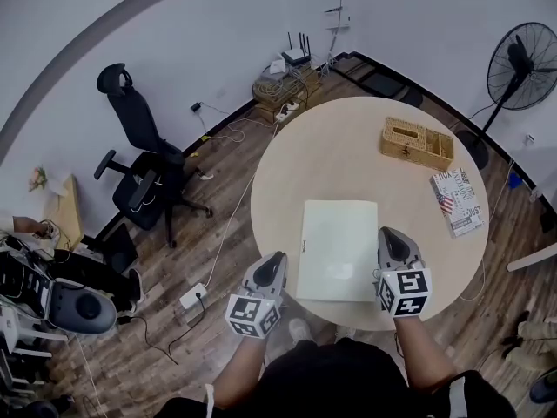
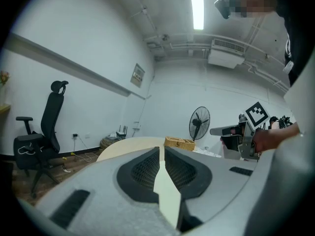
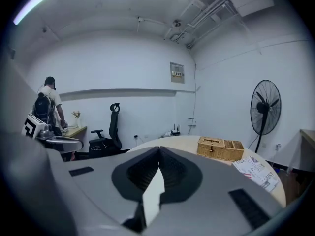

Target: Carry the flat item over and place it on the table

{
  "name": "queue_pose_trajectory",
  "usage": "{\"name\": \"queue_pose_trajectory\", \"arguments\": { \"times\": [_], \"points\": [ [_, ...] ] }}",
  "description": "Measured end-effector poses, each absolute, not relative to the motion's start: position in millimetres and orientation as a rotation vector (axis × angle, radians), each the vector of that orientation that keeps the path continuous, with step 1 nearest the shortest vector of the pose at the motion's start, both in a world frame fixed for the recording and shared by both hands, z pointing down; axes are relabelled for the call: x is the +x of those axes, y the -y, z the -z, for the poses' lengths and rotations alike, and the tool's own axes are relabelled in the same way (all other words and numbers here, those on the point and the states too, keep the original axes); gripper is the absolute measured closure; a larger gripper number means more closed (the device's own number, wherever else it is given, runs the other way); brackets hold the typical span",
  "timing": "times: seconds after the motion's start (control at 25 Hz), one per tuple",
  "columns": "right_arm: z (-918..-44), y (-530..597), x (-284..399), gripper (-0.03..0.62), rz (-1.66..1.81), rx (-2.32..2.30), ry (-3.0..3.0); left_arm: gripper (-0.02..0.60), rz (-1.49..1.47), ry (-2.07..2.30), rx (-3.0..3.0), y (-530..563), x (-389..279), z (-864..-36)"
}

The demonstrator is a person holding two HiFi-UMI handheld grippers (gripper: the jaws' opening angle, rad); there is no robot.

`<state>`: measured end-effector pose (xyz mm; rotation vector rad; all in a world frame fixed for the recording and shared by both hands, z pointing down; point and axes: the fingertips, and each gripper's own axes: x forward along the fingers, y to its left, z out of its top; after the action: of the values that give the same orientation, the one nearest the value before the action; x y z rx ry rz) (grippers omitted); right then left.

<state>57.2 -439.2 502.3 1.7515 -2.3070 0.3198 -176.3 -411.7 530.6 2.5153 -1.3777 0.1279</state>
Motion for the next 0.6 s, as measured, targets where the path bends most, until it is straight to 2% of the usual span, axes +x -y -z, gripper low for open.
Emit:
{"name": "queue_pose_trajectory", "arguments": {
  "times": [0.32, 0.6],
  "points": [
    [-487.6, 438.5, 51.2, 0.597, -0.125, 1.686, 2.305, 0.551, -0.188, 1.384, 2.572, 413.3, -166.0, -524.9],
    [-486.4, 441.6, 46.6, 0.597, -0.15, 1.669, 2.349, 0.551, -0.212, 1.379, 2.576, 415.8, -165.8, -526.1]
  ]
}}
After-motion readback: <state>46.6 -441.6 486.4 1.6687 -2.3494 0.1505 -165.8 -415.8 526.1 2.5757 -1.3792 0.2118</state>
